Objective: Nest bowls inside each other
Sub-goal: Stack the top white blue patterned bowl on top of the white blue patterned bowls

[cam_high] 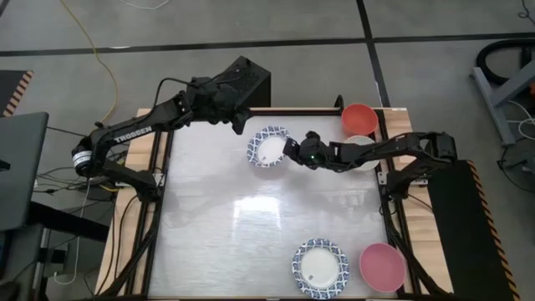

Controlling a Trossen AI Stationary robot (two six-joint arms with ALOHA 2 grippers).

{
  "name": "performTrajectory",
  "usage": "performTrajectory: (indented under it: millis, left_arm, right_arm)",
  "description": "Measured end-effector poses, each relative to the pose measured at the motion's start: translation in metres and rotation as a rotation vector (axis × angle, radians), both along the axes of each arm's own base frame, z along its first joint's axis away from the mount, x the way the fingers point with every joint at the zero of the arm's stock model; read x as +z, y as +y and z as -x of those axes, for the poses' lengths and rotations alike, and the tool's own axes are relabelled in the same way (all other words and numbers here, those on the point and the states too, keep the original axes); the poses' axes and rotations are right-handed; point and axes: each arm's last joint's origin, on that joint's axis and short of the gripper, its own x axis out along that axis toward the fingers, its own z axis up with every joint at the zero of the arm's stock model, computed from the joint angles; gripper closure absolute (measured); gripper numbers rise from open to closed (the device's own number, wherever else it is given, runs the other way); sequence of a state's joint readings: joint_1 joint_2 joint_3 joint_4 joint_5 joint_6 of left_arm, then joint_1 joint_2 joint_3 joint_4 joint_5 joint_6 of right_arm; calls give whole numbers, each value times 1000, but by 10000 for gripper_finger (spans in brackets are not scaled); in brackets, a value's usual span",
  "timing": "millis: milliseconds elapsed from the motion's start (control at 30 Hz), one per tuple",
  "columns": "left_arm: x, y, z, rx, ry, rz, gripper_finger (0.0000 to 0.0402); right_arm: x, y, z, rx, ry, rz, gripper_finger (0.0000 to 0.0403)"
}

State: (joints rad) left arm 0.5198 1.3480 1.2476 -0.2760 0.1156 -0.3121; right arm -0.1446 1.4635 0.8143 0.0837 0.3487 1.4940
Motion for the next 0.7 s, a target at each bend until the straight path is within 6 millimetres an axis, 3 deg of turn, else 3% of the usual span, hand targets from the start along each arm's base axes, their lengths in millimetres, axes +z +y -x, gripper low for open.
performTrajectory:
  millis: [400, 700]
  left_arm:
    - [-7, -7, 0, -18, 58, 69, 282]
    - [-10, -23, -6, -30, 75, 126, 282]
  right_arm:
    - [3, 7, -2, -34, -27, 48, 388]
    - [26, -2, 7, -34, -69, 151, 388]
